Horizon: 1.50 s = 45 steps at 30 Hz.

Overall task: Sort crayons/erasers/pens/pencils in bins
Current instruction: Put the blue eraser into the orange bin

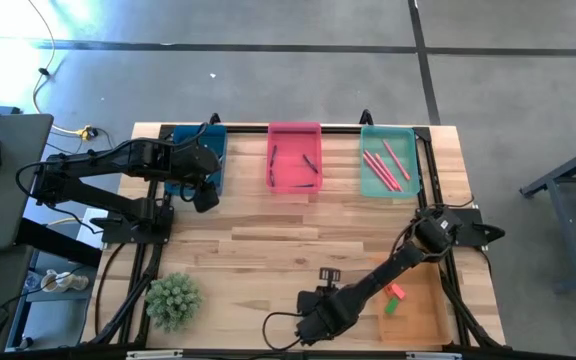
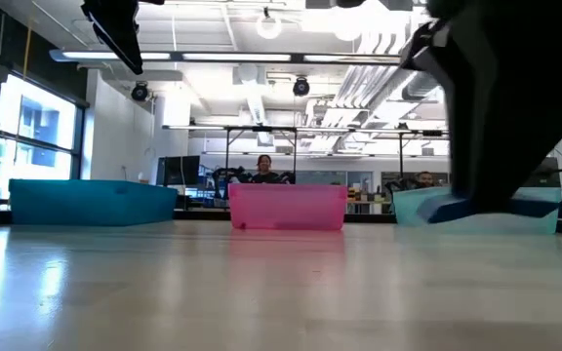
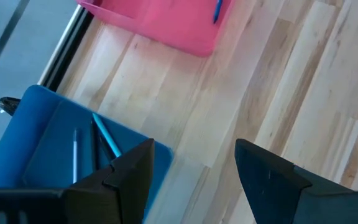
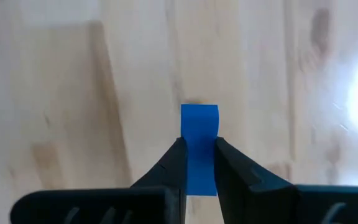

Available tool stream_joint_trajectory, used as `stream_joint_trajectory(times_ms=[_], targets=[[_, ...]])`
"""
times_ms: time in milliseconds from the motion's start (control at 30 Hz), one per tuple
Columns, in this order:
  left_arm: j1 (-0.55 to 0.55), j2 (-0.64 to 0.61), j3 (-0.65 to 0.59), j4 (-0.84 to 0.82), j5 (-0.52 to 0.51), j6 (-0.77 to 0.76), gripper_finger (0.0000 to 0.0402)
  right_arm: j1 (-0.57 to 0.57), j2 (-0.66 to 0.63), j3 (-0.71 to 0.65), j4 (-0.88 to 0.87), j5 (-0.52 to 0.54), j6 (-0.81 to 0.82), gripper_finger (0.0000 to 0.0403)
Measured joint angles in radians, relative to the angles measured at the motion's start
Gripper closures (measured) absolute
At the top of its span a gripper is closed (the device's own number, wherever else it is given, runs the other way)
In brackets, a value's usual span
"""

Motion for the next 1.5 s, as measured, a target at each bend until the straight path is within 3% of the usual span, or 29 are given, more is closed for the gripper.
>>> stream_joint_trajectory(times_ms=[400,600,967,1233,1500], targets=[[0.0,0.0,0.0,0.001,-0.03,-0.009,0.0188,0.009,-0.1,-0.038,-0.221,0.099,0.024,0.0362],[0.0,0.0,0.0,0.002,-0.03,-0.01,0.0188,0.011,-0.261,-0.223,-0.219,0.117,0.13,0.0362],[0.003,0.0,0.0,0.009,-0.03,-0.018,0.0188,0.066,-0.676,-0.598,-0.171,0.086,0.408,0.0362],[0.003,0.0,0.0,0.02,-0.03,-0.085,0.0188,0.149,-0.893,-0.85,-0.026,0.007,0.587,0.0362],[0.003,0.0,0.0,0.119,-0.03,-0.115,0.0188,0.232,-0.939,-1.047,0.258,-0.102,0.667,0.0362]])
